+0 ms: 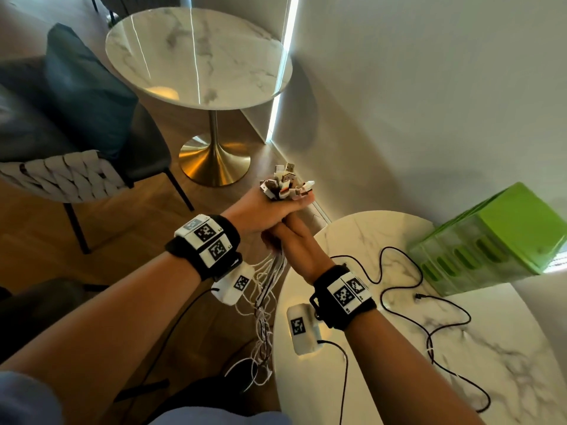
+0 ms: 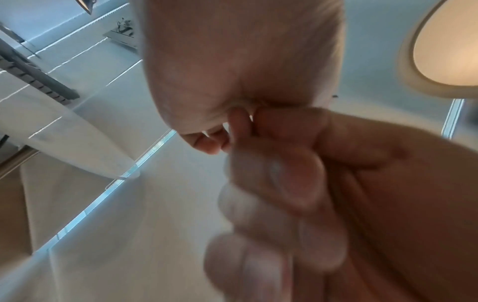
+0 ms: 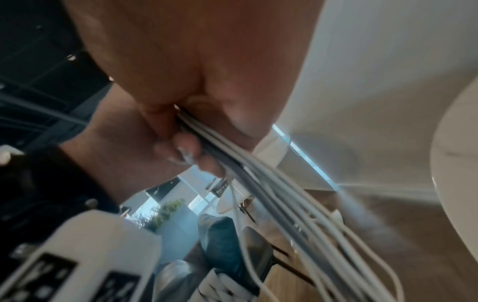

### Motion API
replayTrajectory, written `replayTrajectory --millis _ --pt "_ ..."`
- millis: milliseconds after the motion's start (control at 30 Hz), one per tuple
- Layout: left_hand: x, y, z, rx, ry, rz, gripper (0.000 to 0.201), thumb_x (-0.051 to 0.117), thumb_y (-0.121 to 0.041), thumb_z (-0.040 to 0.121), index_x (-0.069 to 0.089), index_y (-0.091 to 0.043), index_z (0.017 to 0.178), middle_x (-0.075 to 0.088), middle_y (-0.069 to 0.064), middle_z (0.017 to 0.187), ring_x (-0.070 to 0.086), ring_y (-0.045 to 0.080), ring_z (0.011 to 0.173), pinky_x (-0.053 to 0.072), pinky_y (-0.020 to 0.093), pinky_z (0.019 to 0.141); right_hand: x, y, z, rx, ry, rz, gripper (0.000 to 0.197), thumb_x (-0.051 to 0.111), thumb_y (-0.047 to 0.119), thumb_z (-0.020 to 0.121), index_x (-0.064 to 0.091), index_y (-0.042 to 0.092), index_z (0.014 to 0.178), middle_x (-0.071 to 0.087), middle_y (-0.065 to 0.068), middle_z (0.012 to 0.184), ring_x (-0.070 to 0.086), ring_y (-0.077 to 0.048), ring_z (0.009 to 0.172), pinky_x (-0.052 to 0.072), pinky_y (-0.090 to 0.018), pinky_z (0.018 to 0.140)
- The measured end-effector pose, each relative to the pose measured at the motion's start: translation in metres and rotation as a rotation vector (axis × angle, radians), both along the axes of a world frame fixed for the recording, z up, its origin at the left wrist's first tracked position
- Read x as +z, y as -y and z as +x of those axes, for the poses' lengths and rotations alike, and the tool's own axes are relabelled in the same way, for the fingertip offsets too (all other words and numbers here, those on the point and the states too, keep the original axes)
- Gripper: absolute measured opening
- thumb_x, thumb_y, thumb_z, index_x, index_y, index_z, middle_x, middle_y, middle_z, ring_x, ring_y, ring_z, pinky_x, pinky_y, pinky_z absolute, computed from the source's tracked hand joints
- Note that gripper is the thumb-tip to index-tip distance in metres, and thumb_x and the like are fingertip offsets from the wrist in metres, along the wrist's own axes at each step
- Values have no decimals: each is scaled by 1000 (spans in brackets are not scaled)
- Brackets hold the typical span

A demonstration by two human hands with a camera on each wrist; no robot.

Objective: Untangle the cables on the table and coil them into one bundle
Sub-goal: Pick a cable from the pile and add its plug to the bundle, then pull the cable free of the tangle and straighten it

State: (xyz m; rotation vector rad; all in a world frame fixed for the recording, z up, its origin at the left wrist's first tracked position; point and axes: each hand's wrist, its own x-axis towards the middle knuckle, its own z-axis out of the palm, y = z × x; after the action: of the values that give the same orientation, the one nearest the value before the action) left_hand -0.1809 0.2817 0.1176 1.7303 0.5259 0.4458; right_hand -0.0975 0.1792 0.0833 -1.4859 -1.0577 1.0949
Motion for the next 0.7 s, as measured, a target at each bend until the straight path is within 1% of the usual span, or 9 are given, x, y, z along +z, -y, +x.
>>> replayTrajectory --millis 67,167,300,367,400,467,567,633,700 --pt "2 -4 3 -72 8 89 21 71 -23 96 61 -20 77 62 -14 71 60 0 72 44 17 76 2 0 3 -9 -13 -64 14 41 3 101 54 4 98 51 0 73 46 -9 66 40 -27 63" --pt "-6 1 8 -108 89 11 14 75 -23 93 63 -15 91 66 -5 86 65 5 84 48 25 83 9 3 13 0 -23 -122 19 45 17 97 59 4 101 53 -9 89 48 -20 85 43 -37 79" --pt "-47 14 4 -287 156 -483 69 79 -25 82 45 -14 140 58 10 131 62 19 122 56 37 94 21 21 24 -147 -291 -97 20 42 21 100 58 14 88 53 -3 82 47 -13 74 40 -31 74" --pt "-74 28 3 -482 -96 -343 72 85 -26 82 44 -19 139 57 2 135 57 16 127 48 44 109 28 34 33 -185 -460 -53 23 40 9 99 46 17 78 37 1 68 30 -13 63 31 -29 68" --pt "-85 35 4 -561 -276 -188 62 86 -31 82 51 -24 133 61 -8 128 58 6 121 45 38 111 32 39 35 -195 -520 -30 24 40 7 97 41 18 75 29 2 67 21 -16 64 28 -30 68" --pt "-107 41 6 -628 -492 26 35 81 -41 85 66 -31 115 72 -16 105 65 -1 96 48 28 97 39 45 37 -210 -609 16 21 48 10 87 39 20 70 22 0 66 15 -19 65 29 -31 69" --pt "-121 18 12 -355 -539 175 21 66 -48 95 70 -27 95 74 -5 81 70 17 71 56 29 67 45 53 49 -212 -659 115 18 50 15 79 37 18 67 35 -3 60 38 -24 65 42 -39 91" --pt "-122 -10 15 64 -398 405 34 54 -52 101 65 -21 91 67 -4 76 66 21 68 53 33 63 45 58 55 -185 -582 140 14 46 12 83 39 15 72 58 -16 72 63 -35 97 37 -45 108" --pt "-121 -28 16 383 -247 599 41 49 -55 101 59 -18 85 60 -6 74 59 21 69 50 37 71 42 64 54 -167 -504 105 14 42 10 90 42 13 76 67 -29 102 55 -36 131 28 -46 117"
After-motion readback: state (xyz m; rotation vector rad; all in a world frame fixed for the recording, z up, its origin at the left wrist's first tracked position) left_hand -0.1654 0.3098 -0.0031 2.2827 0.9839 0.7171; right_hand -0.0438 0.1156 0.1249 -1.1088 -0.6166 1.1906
